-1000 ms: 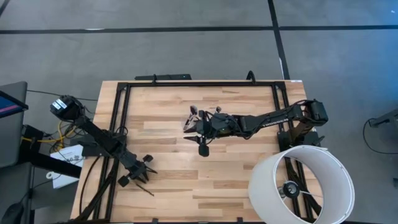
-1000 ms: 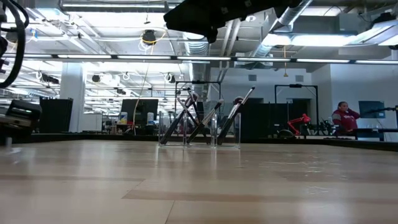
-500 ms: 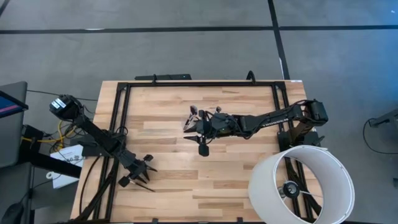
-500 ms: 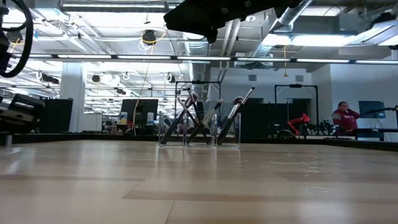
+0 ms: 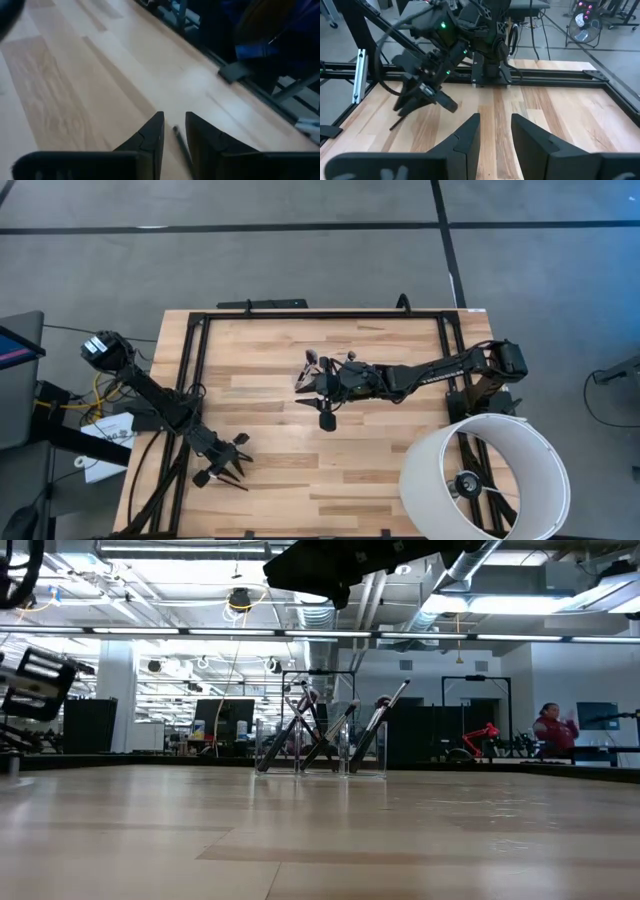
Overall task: Put items in baskets/containers
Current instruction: Put the liner brush into the transparent organizer
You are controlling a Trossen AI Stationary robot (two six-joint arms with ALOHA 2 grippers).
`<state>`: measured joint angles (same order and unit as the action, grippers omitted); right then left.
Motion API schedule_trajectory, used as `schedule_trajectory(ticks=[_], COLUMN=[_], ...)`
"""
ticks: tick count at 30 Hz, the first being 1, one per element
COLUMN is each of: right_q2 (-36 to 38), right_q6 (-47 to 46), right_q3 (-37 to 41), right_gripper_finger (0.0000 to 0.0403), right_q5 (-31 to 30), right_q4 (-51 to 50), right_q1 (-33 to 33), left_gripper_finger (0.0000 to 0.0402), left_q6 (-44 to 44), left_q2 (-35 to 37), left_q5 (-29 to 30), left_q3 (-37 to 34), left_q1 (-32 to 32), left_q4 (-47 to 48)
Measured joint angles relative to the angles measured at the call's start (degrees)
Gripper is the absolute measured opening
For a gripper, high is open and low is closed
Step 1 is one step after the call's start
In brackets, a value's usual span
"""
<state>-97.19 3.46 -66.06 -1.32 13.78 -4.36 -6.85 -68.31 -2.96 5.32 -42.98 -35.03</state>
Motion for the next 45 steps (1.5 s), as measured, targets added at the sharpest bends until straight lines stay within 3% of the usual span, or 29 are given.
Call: schedule_trajectory(ticks=[15,28,36,42,45], right_q2=[0.00,0.00,0.00,0.00,0.00], right_q6=[0.01,0.01,0.00,0.00,-0.01], right_q3=[0.00,0.00,0.00,0.00,0.00], right_gripper_finger=[0.0102,0.0102,0.0102,0.0102,0.0102], right_q5=[0.03,0.02,0.02,0.02,0.02], right_q4=[-0.04,-0.04,-0.05,-0.07,-0.07], right_q1=[0.00,0.00,0.00,0.00,0.00], left_gripper_finger=[0.0076,0.0076,0.0076,0.0075,0.0054], left_q6=[-7.10,-7.70,-12.82,-11.44,-8.63], left_q2=[-11.96,-12.59,-17.93,-19.53,-19.63], left_q5=[1.64,3.93,4.69,8.22,9.35], left_q3=[2.68,4.70,4.66,4.81,4.79], left_q1=[-1.91,-5.19,-6.37,-7.10,-7.12], left_q4=[-0.05,-0.10,-1.32,-1.56,-1.14])
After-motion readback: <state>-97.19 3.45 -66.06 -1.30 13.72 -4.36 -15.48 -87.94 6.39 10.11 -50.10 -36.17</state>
